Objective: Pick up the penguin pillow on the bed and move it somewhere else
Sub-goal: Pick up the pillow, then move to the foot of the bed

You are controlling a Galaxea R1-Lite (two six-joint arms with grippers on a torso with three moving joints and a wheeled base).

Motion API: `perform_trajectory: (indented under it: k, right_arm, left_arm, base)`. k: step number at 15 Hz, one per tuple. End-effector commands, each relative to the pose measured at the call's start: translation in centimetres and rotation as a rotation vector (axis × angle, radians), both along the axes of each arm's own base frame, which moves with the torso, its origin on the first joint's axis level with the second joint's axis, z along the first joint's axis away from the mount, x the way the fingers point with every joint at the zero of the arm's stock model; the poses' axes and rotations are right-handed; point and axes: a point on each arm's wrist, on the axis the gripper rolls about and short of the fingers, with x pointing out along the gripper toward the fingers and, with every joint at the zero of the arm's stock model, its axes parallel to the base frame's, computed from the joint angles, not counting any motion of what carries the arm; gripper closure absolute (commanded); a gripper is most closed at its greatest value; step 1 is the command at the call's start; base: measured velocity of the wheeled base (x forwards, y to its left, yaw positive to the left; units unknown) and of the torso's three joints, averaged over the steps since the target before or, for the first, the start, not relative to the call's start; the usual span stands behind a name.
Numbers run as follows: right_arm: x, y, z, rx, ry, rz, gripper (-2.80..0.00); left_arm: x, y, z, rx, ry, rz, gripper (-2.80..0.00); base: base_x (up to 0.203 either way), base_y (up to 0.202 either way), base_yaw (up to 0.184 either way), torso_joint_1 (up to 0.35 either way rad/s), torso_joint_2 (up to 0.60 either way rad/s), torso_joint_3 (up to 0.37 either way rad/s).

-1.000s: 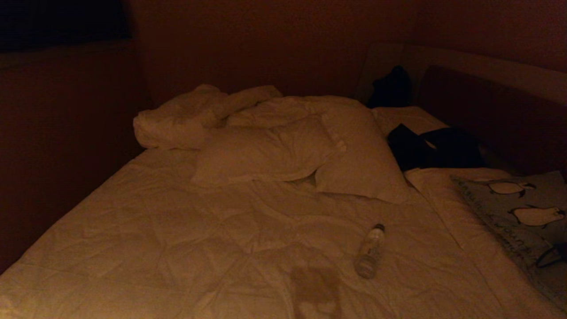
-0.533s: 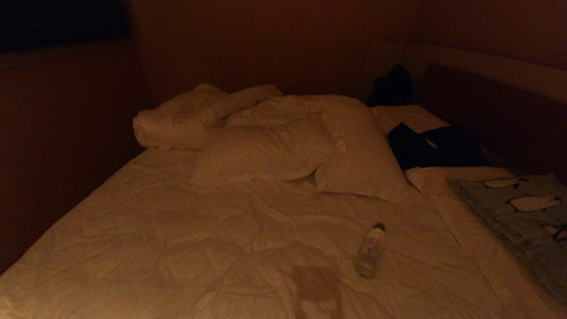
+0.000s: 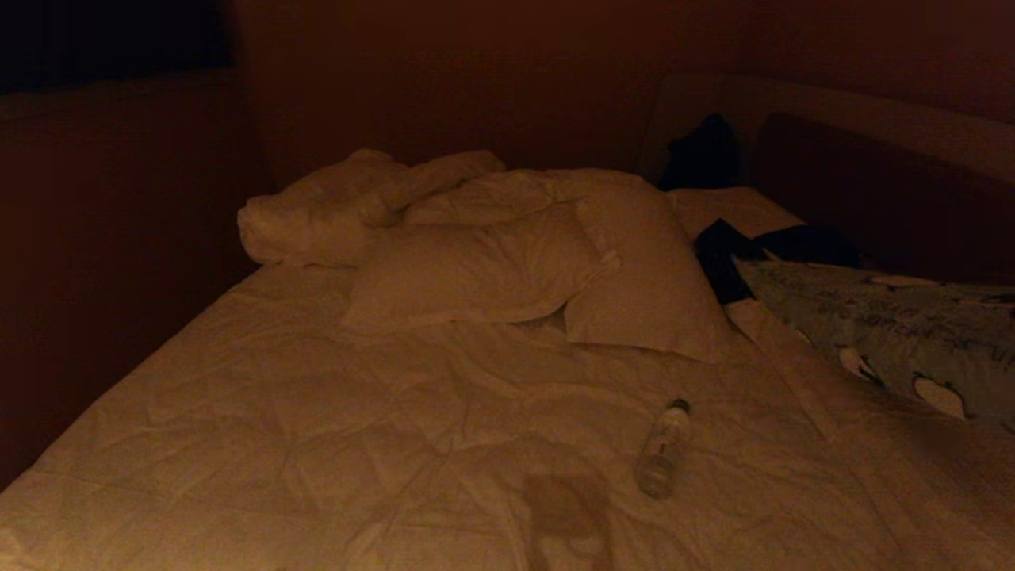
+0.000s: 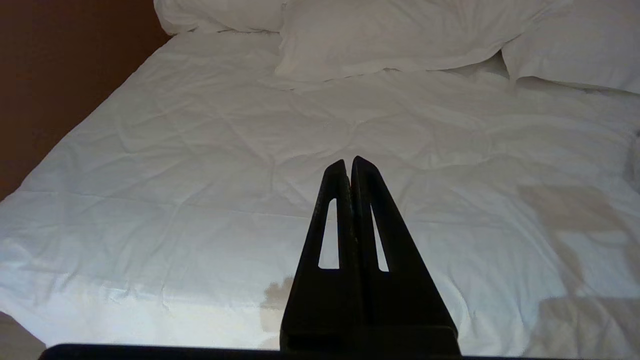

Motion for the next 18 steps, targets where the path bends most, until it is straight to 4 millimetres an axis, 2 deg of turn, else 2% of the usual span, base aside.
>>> perform_trajectory:
  k: [1,5,9,13,16,18]
  right_arm:
    - [-1.1,3.5,3.0,0.165,-0.026,0.093,0.0]
    - [-1.4,8.8,7.5,0.195,-0.127,0.24,0.0]
    - [-1.3,12.2,9.1,0.178,-0.166,0.367,0.0]
    - [-1.4,12.6,9.0,0.143,-0.253,0.488,0.0]
    - [-0.4,12.4,8.1,0.12,-0.273,0.499,0.0]
    - [-0.4,12.4,8.2,0.109,-0.278,0.484,0.0]
  left_arm:
    - [0.0,0.0,0.0,0.0,-0.001,0.001,0.0]
    - [0.0,0.0,0.0,0.0,0.0,0.0,0.0]
    - [0.0,0.0,0.0,0.0,0.0,0.0,0.0]
    - [0.0,0.0,0.0,0.0,-0.001,0.001,0.0]
    - [0.0,0.0,0.0,0.0,0.001,0.001,0.0]
    - [0.0,0.0,0.0,0.0,-0.001,0.0,0.0]
  base:
    - [0.0,0.0,0.0,0.0,0.0,0.0]
    - [0.0,0.0,0.0,0.0,0.0,0.0]
    - [0.0,0.0,0.0,0.0,0.0,0.0]
    - [0.0,0.0,0.0,0.0,0.0,0.0]
    - [0.0,0.0,0.0,0.0,0.0,0.0]
    - [0.0,0.0,0.0,0.0,0.0,0.0]
